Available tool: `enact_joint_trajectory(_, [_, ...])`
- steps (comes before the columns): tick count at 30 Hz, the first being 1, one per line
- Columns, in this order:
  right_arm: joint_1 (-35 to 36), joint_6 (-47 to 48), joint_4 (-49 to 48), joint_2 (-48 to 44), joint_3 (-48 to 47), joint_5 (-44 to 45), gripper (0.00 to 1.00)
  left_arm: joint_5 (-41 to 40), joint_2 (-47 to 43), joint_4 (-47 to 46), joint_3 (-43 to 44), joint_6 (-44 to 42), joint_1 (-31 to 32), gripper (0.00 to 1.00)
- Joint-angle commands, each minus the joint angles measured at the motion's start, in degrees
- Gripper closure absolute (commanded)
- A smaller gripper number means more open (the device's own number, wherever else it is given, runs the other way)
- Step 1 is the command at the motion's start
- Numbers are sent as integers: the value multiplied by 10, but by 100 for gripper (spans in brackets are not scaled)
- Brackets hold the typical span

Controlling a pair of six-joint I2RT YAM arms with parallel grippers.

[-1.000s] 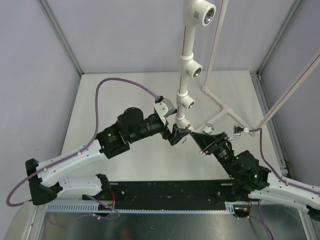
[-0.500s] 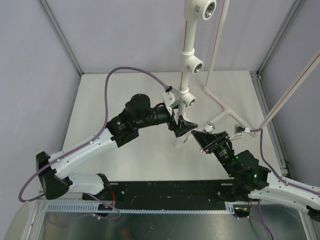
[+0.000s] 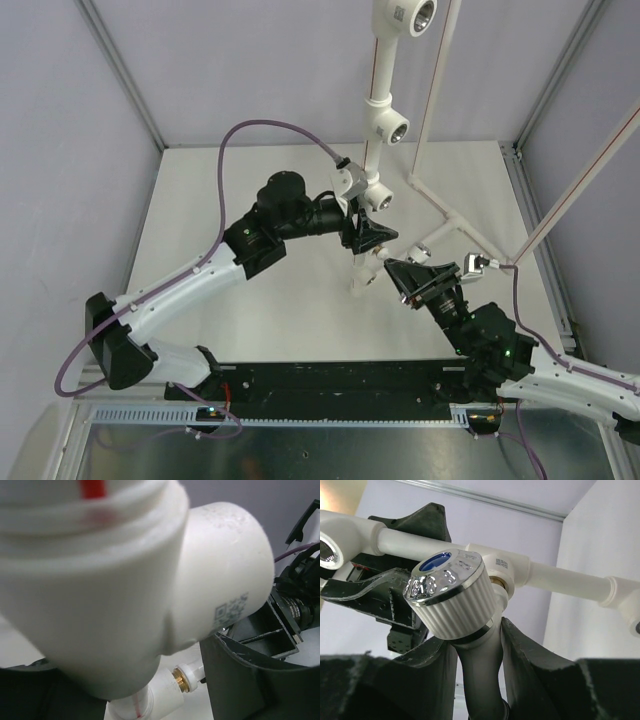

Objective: Install the water faucets
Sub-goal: Install the water faucet onto the adaptor.

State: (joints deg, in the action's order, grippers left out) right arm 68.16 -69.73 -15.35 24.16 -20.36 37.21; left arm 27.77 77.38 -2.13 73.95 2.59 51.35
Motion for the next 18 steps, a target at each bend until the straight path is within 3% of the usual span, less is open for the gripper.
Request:
enact_joint_trajectory(1, [-8, -177, 42, 4, 22, 96, 100, 50, 0, -19, 29, 23, 1, 34])
enact_joint_trajectory(14, [2, -346, 89, -8, 22, 139, 100, 50, 0, -20, 24, 23, -2, 39])
enact_joint_trajectory(18, [15, -384, 87, -3, 22, 161, 100, 50, 3, -19, 26, 22, -2, 46])
